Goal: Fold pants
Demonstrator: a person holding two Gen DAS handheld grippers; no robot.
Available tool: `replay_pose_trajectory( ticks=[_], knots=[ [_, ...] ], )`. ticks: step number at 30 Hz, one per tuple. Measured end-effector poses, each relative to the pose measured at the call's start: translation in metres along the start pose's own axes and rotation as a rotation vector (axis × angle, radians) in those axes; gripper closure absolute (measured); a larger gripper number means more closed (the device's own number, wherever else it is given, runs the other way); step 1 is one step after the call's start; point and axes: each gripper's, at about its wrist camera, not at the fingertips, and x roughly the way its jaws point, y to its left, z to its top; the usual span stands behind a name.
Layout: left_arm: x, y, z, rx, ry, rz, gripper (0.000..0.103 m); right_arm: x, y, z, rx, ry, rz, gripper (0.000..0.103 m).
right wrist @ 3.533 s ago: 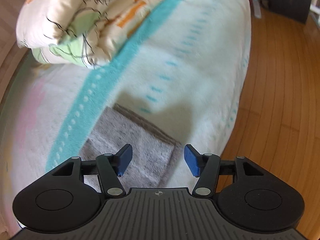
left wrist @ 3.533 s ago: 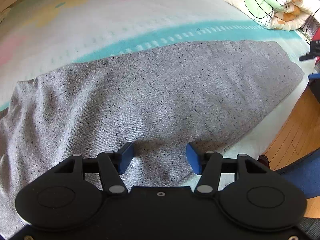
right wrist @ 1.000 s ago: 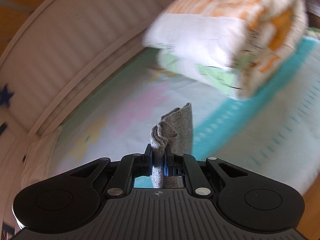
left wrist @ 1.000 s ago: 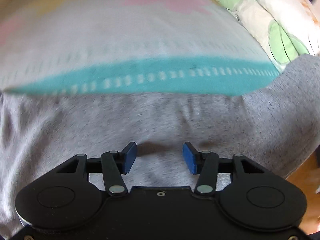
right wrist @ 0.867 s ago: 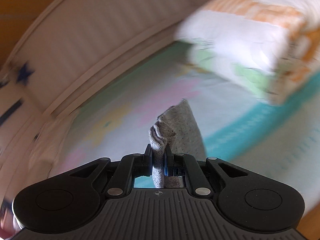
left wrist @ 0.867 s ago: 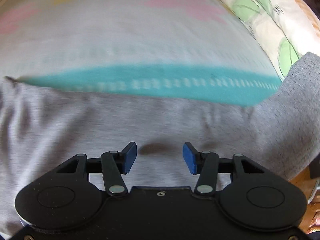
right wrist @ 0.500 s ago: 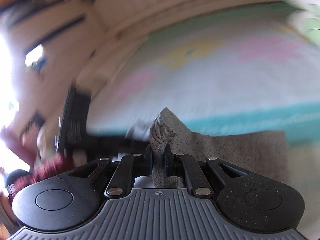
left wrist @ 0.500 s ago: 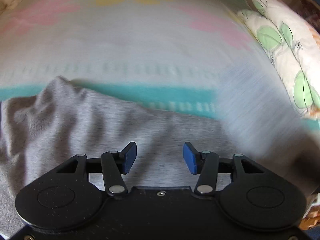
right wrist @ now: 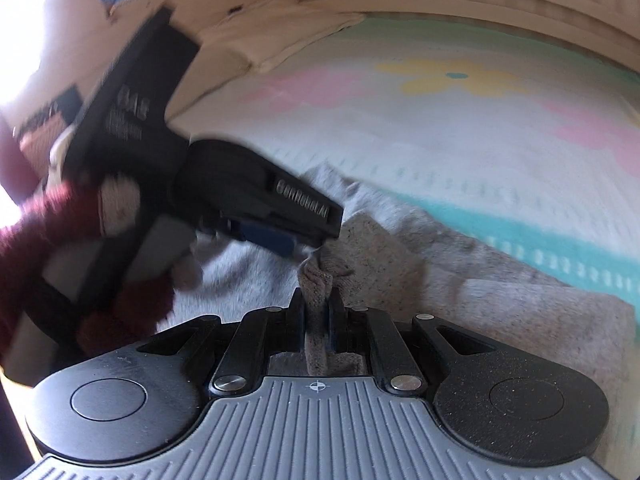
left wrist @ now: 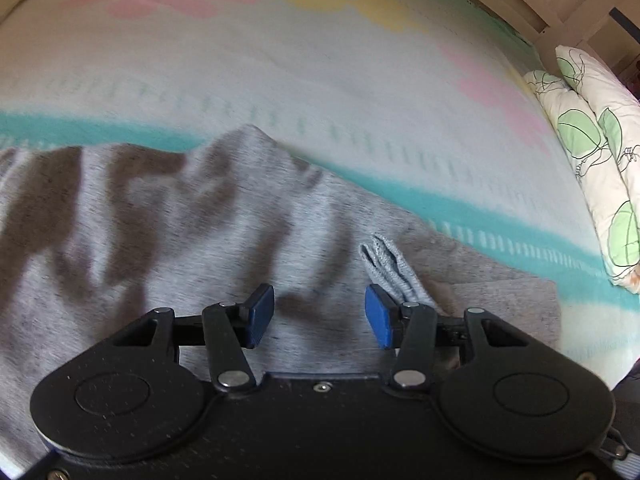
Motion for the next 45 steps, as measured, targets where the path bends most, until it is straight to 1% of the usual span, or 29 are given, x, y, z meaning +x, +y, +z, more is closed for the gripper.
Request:
replay_pose_trajectory(
  ticks=[2,4,6,8,9,11,12,14,16,17,18,20,21,23,24,25,26,28,31,32,34,37,40,42,44,45],
  knots=[
    [-0.005,0.006,0.000,-0.007,-0.012,0.014,0.048,0.001,0.006,-0.003,-0.019,0.000,0.021,0.083],
    [-0.012,0.015,0.000,-0.018,-0.037,0.029,0.048,-0.007,0.008,-0.004,-0.032,-0.010,0.066,0.082],
    [-0.022,0.016,0.003,-0.007,-0.074,0.050,0.048,-0.022,0.006,-0.004,-0.025,-0.042,0.109,0.081],
    [-0.032,0.013,0.010,0.012,-0.113,0.059,0.047,-0.038,-0.003,-0.005,0.002,-0.077,0.125,0.078],
    [-0.037,0.010,0.011,0.024,-0.129,0.052,0.047,-0.046,-0.011,-0.006,0.023,-0.096,0.114,0.077],
    [-0.045,0.000,0.011,0.054,-0.147,0.051,0.046,-0.059,-0.033,-0.007,0.092,-0.121,0.054,0.077],
    [-0.048,-0.007,0.009,0.084,-0.153,0.054,0.046,-0.063,-0.048,-0.009,0.146,-0.124,0.021,0.077],
    [-0.049,-0.019,0.002,0.140,-0.153,0.048,0.046,-0.069,-0.081,-0.014,0.294,-0.110,-0.040,0.077],
    [-0.048,-0.030,-0.008,0.195,-0.125,0.032,0.046,-0.073,-0.111,-0.022,0.430,-0.085,-0.093,0.079],
    [-0.047,-0.035,-0.014,0.215,-0.106,0.021,0.046,-0.075,-0.122,-0.027,0.476,-0.068,-0.126,0.083],
    [-0.044,-0.039,-0.020,0.231,-0.086,0.014,0.046,-0.074,-0.131,-0.029,0.501,-0.042,-0.162,0.086],
    [-0.040,-0.044,-0.033,0.262,-0.037,0.008,0.046,-0.072,-0.143,-0.039,0.536,0.023,-0.239,0.086],
    [-0.039,-0.046,-0.039,0.278,-0.010,0.009,0.046,-0.071,-0.148,-0.044,0.561,0.052,-0.261,0.086],
    [-0.032,-0.049,-0.053,0.317,0.049,0.048,0.046,-0.072,-0.157,-0.054,0.626,0.093,-0.266,0.086],
    [-0.030,-0.049,-0.062,0.336,0.074,0.066,0.046,-0.072,-0.159,-0.056,0.652,0.100,-0.259,0.087],
    [-0.027,-0.047,-0.068,0.342,0.100,0.070,0.045,-0.074,-0.161,-0.057,0.662,0.100,-0.260,0.087],
    [-0.025,-0.043,-0.073,0.336,0.120,0.067,0.043,-0.077,-0.159,-0.056,0.659,0.099,-0.268,0.087],
    [-0.027,-0.037,-0.077,0.324,0.108,0.064,0.040,-0.081,-0.154,-0.048,0.636,0.065,-0.280,0.086],
    [-0.039,-0.028,-0.075,0.291,0.089,0.050,0.040,-0.087,-0.140,-0.035,0.584,0.006,-0.225,0.086],
    [-0.045,-0.024,-0.073,0.275,0.070,0.051,0.040,-0.079,-0.134,-0.023,0.568,-0.006,-0.202,0.086],
    [-0.056,-0.015,-0.068,0.265,0.032,0.073,0.040,-0.075,-0.120,-0.013,0.527,-0.015,-0.147,0.086],
    [-0.069,0.003,-0.058,0.230,-0.035,0.125,0.041,-0.063,-0.096,0.003,0.465,0.000,-0.086,0.086],
    [-0.082,0.033,-0.047,0.144,-0.074,0.156,0.041,-0.045,-0.075,0.017,0.421,0.029,-0.015,0.087],
    [-0.091,0.058,-0.041,0.070,-0.093,0.183,0.041,-0.028,-0.063,0.028,0.402,0.044,0.035,0.090],
    [-0.097,0.079,-0.039,0.011,-0.108,0.214,0.041,-0.016,-0.050,0.038,0.370,0.050,0.060,0.095],
    [-0.099,0.090,-0.038,-0.019,-0.114,0.231,0.042,-0.009,-0.045,0.042,0.353,0.052,0.069,0.095]
  ],
)
